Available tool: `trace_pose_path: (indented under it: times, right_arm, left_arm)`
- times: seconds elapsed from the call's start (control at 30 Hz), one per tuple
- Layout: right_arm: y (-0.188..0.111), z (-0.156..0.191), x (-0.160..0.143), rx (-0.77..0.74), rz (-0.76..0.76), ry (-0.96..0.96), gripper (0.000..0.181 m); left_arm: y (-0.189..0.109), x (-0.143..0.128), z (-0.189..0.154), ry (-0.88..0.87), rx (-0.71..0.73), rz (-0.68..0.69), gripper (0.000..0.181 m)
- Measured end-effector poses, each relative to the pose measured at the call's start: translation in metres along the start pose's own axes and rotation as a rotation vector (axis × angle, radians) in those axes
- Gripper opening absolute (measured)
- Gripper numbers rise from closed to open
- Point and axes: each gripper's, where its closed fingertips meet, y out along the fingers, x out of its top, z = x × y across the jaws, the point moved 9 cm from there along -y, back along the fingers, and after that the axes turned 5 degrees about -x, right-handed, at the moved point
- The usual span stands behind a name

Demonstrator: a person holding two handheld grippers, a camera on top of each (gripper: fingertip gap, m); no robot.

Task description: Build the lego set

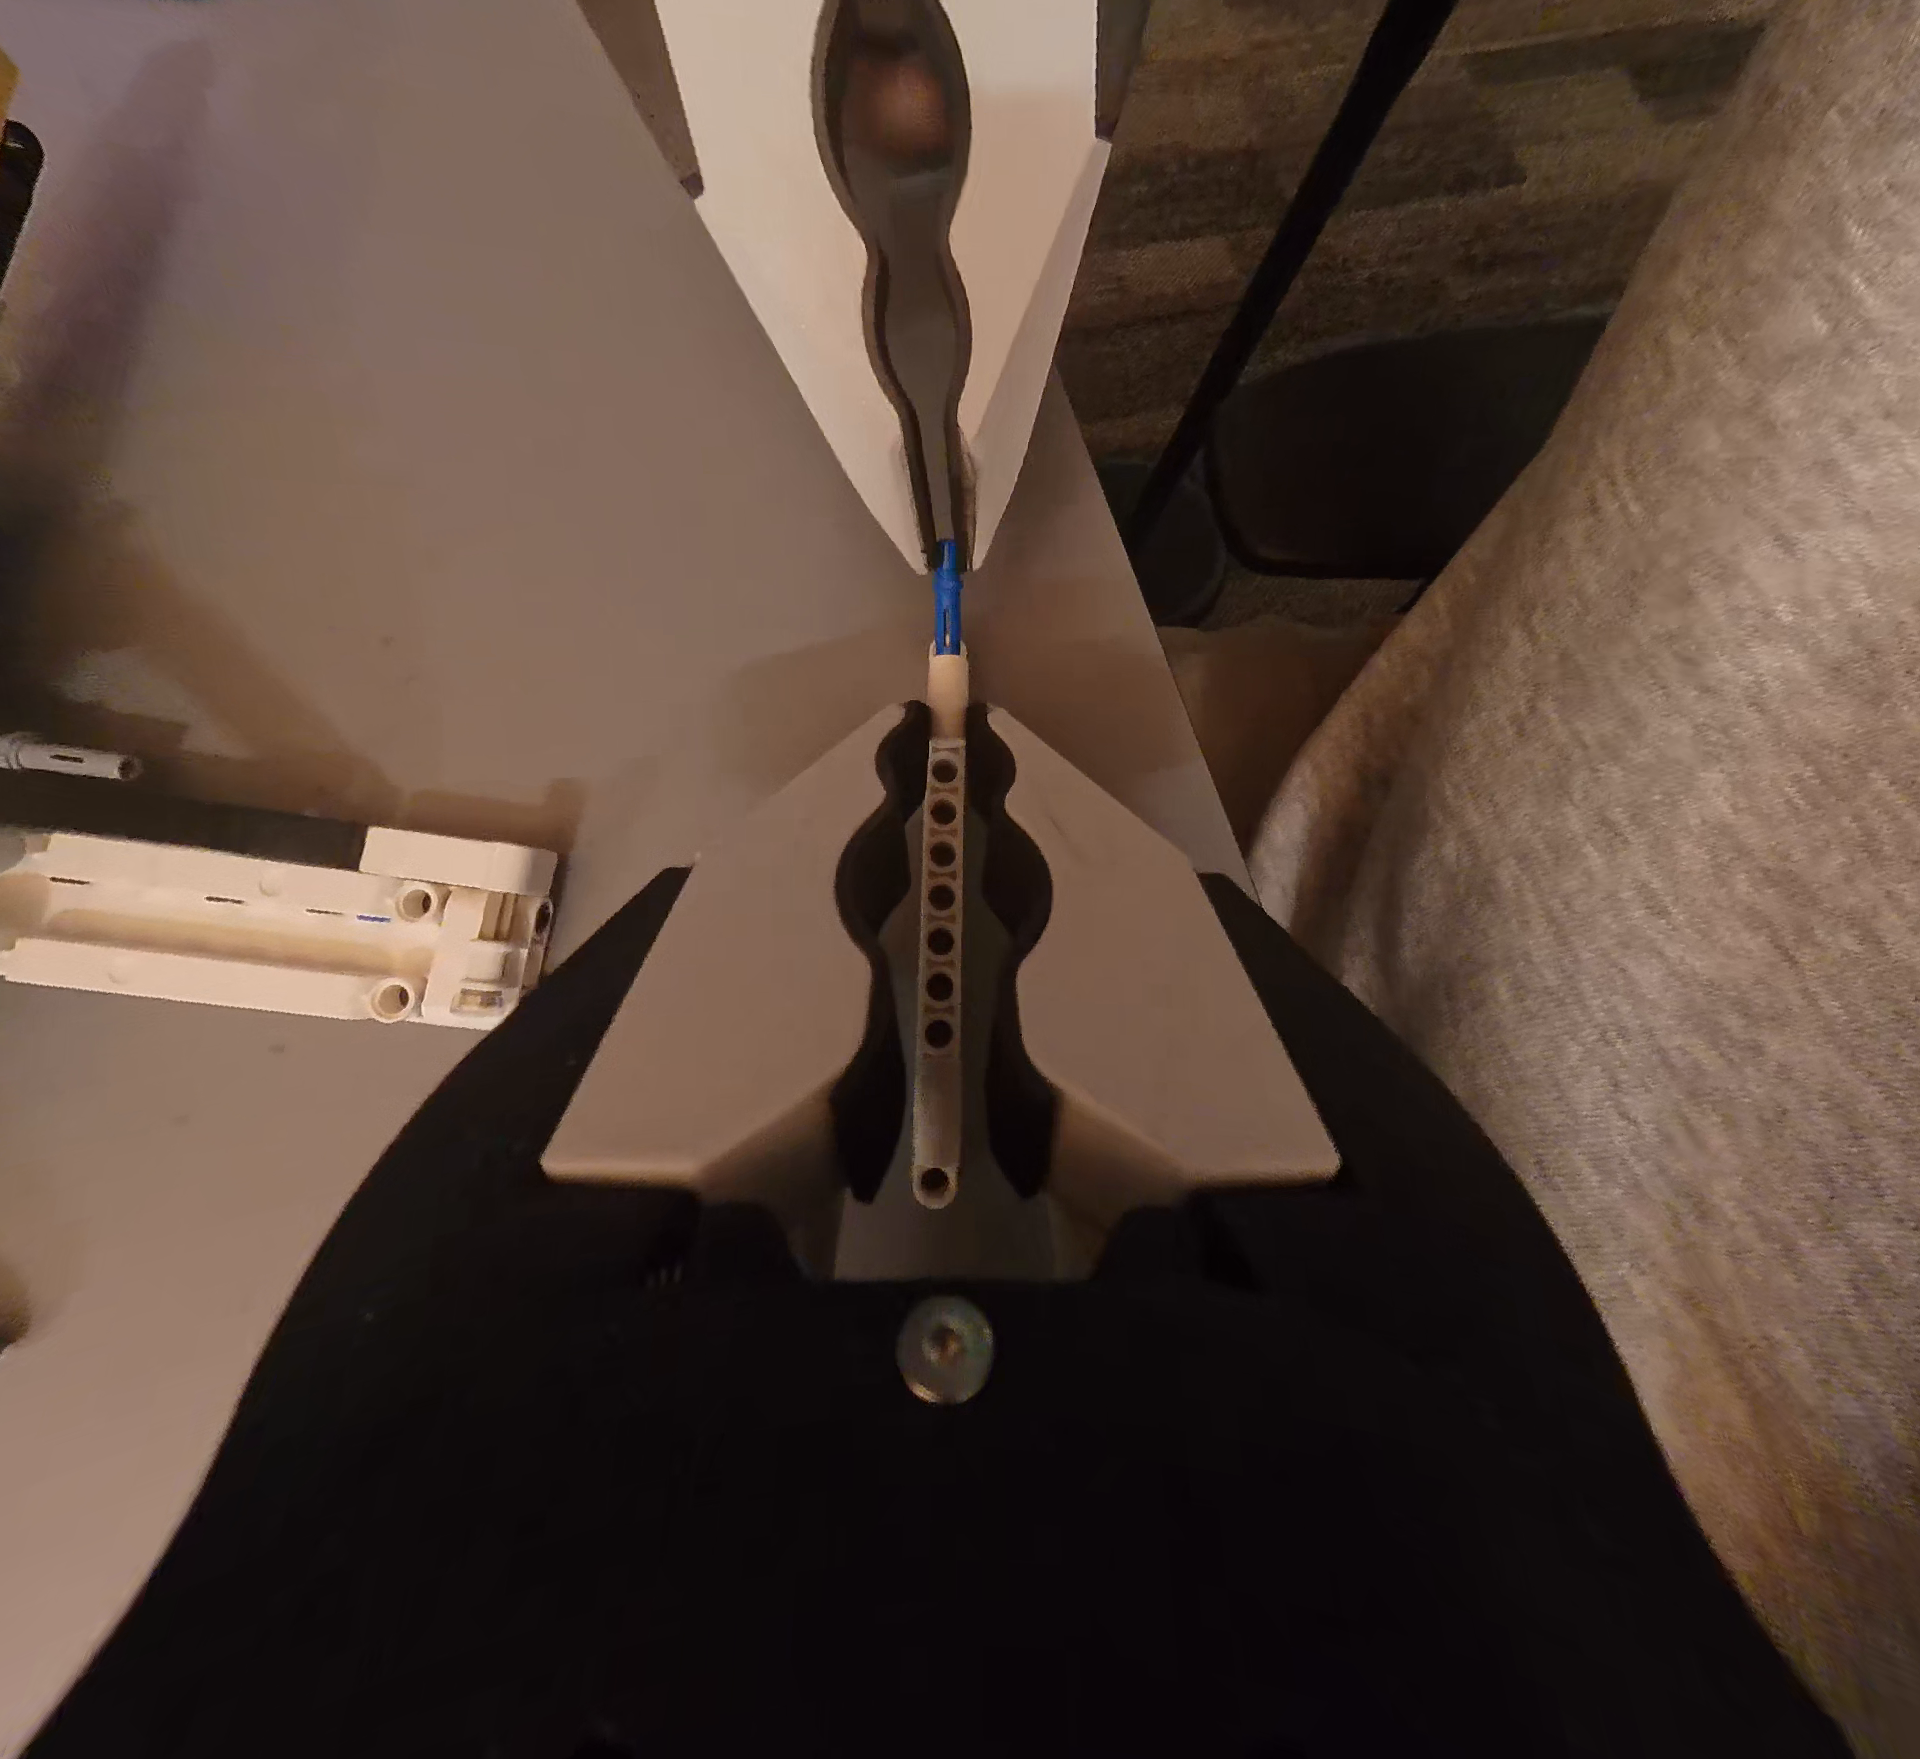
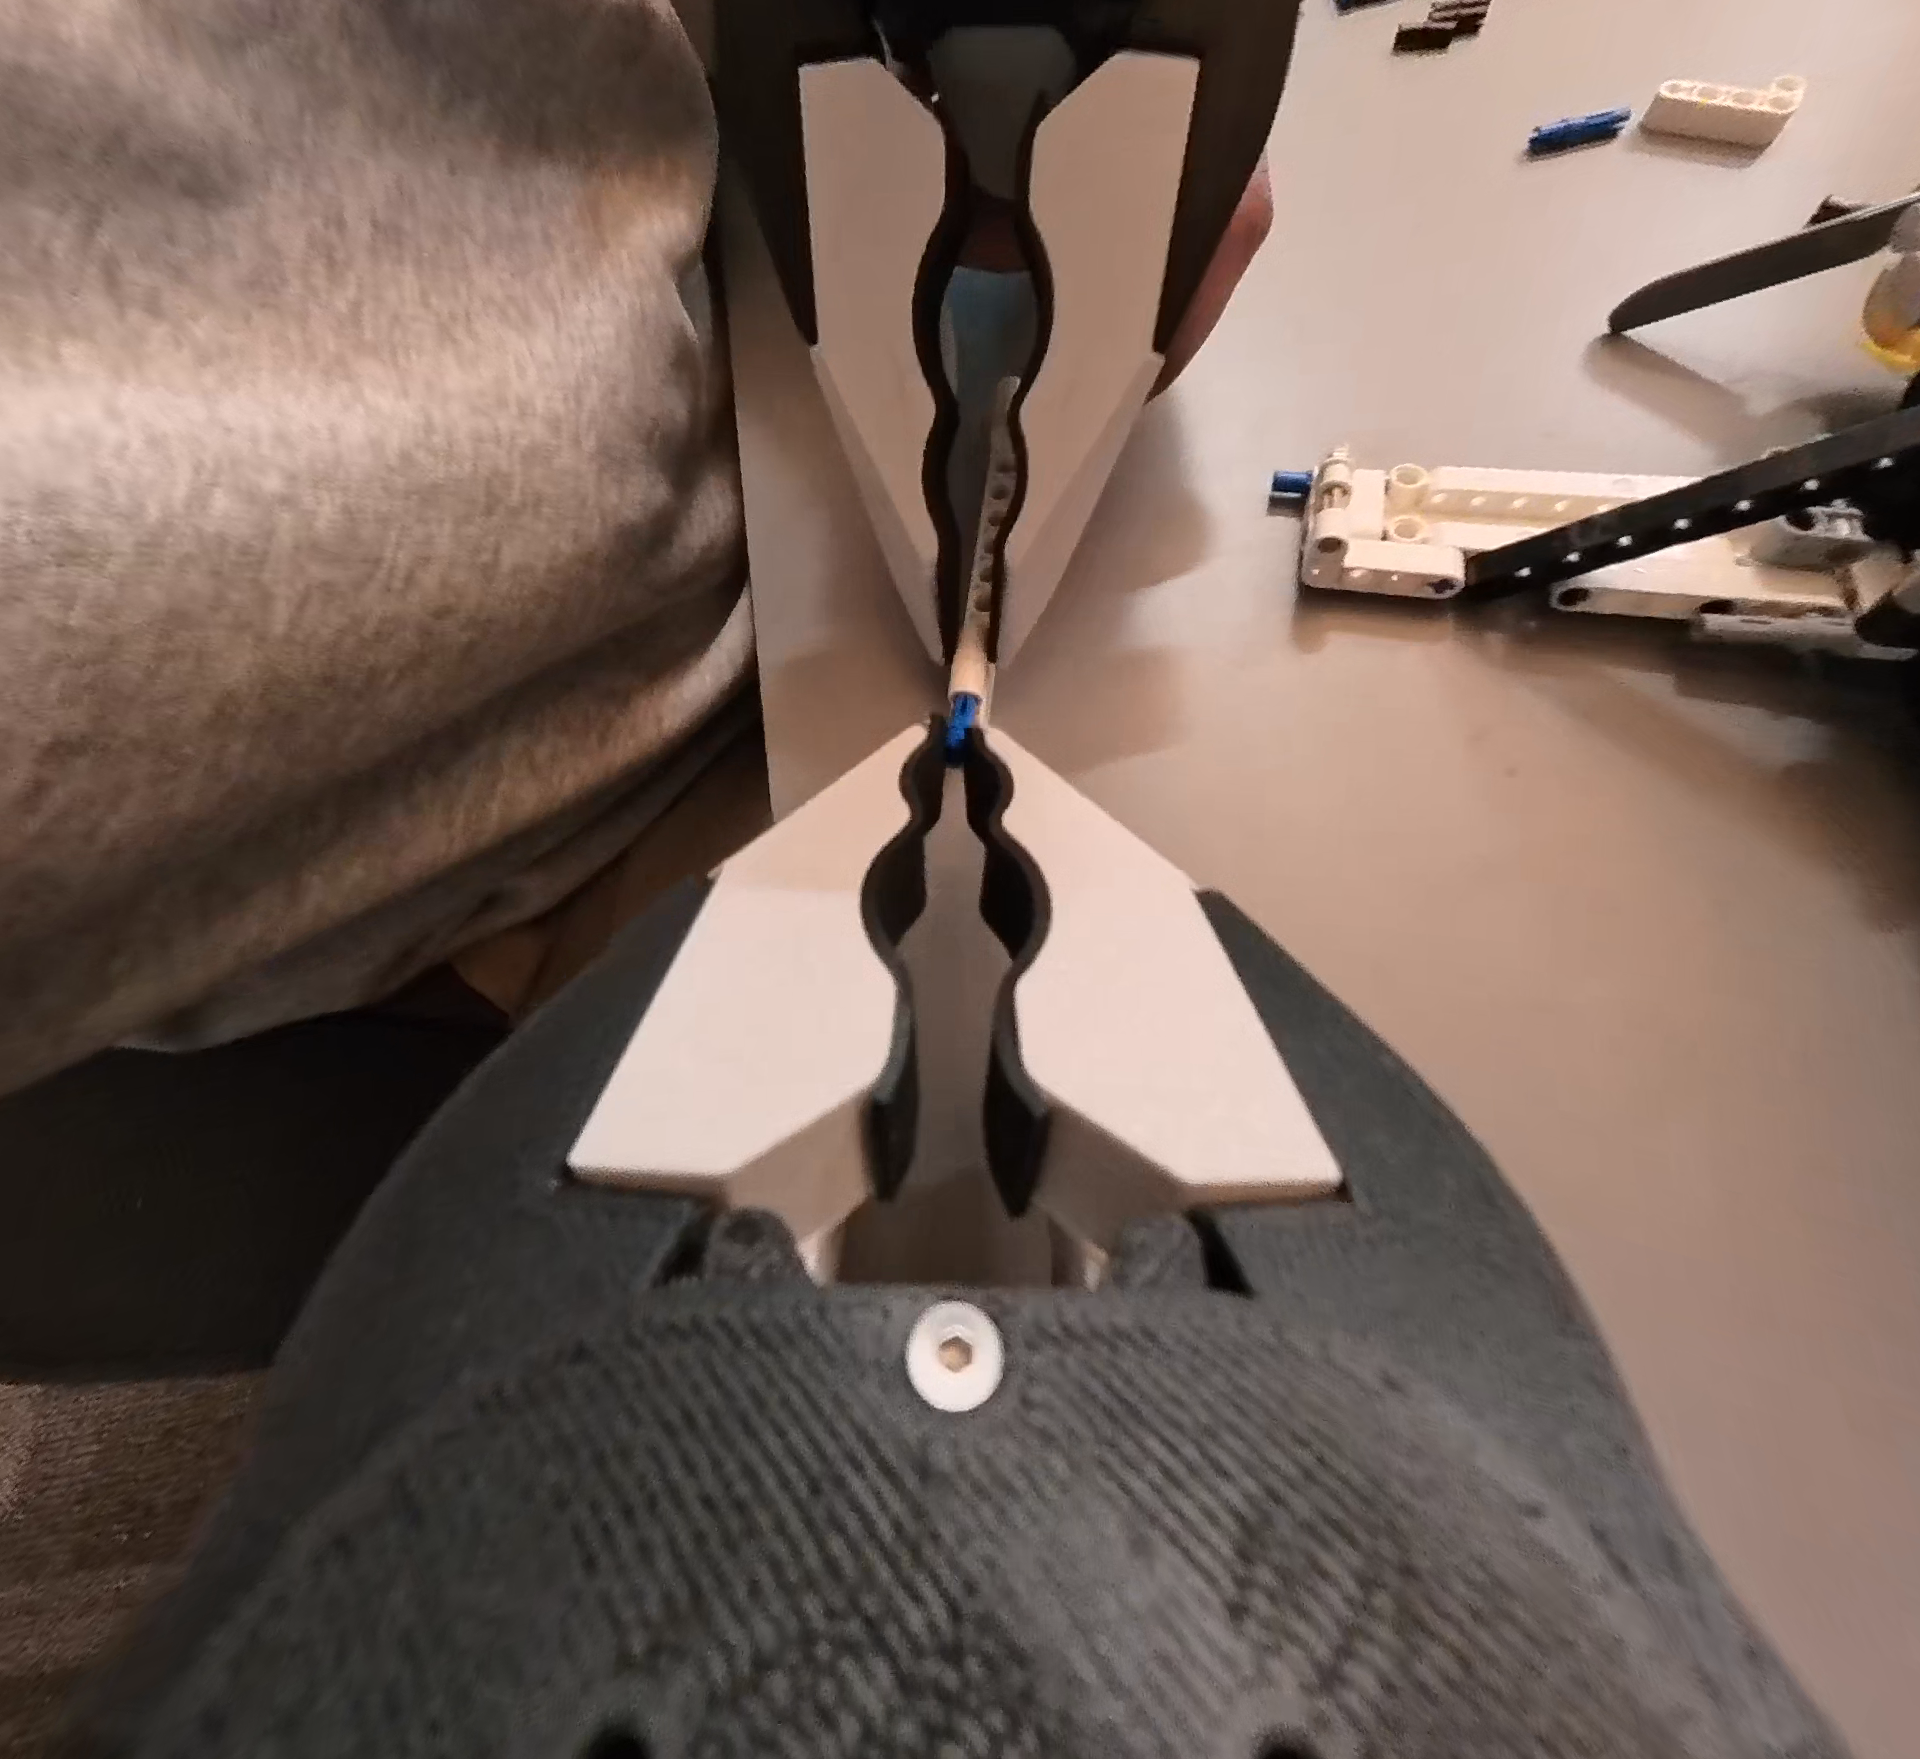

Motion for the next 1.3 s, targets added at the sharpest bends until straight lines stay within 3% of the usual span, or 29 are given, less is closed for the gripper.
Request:
trace_pose_path:
  times: [0.13,0.3,0.8,1.17,1.3]
  right_arm:
    - [0.005,0.004,-0.005,-0.037,0.072,-0.044,0.002]
    - [0.001,0.002,-0.002,-0.019,0.015,-0.015,0.002]
    - [0.007,0.002,-0.002,-0.025,0.061,-0.022,0.002]
    - [0.008,-0.004,-0.002,0.063,0.070,0.068,0.002]
    - [0.007,-0.007,0.007,0.133,-0.023,0.149,0.000]
  left_arm:
    - [0.000,-0.001,0.001,-0.013,-0.008,-0.016,0.006]
    - [0.000,0.000,0.000,0.002,-0.004,0.001,0.006]
    - [-0.002,-0.003,-0.001,-0.012,-0.002,-0.014,0.006]
    - [-0.001,-0.004,-0.003,0.005,0.033,-0.021,0.006]
    - [0.003,-0.001,-0.005,0.014,0.027,-0.017,0.006]
